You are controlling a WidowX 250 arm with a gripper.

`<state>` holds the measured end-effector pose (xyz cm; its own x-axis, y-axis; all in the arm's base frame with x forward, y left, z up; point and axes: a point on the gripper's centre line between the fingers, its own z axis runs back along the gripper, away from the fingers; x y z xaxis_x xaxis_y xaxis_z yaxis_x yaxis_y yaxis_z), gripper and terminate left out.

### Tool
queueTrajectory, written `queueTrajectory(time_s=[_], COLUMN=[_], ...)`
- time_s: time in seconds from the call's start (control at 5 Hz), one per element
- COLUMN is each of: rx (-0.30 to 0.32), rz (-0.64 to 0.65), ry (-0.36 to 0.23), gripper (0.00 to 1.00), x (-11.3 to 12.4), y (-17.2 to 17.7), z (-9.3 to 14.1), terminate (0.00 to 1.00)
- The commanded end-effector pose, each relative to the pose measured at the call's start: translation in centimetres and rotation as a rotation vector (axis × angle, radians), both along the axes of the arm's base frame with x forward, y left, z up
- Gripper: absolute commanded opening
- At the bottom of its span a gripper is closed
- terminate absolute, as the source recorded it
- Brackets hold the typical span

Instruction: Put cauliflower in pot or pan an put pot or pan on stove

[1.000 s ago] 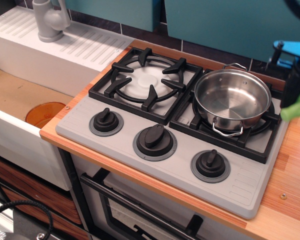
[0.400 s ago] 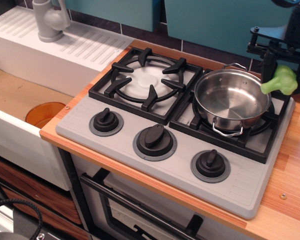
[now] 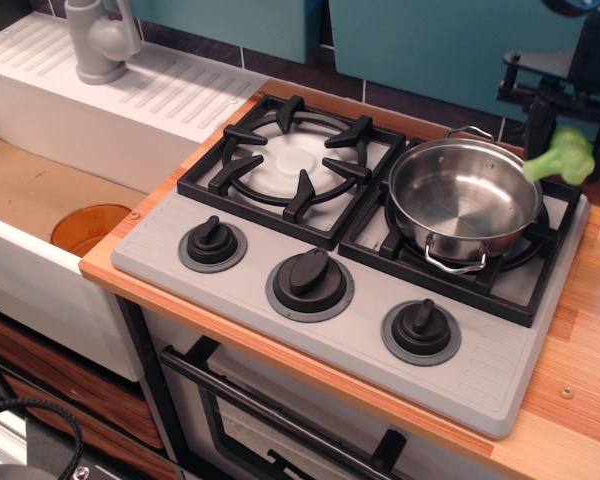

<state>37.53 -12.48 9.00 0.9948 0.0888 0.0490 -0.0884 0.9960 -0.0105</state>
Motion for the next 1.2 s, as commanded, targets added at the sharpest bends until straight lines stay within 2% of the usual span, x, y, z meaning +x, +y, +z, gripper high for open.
queueTrajectory(time_s=[0.0,0.2,0.4,0.8,1.0], rx=[-0.034,-0.035,-0.019,-0.010,0.001], rz=[-0.019,-0.025,-0.026,-0.031,-0.023], ry=[-0.061,-0.073,-0.076,-0.074,-0.039], gripper=[0.00,0.00,1.00,1.00,1.00], x=[1.8,1.8,1.6,0.3,-0.3], y=[1.3,1.9,2.2,1.7,1.5], z=[0.8,0.3,-0.1,0.1,2.0], terminate=[0.00,0.00,0.00,0.00,0.00])
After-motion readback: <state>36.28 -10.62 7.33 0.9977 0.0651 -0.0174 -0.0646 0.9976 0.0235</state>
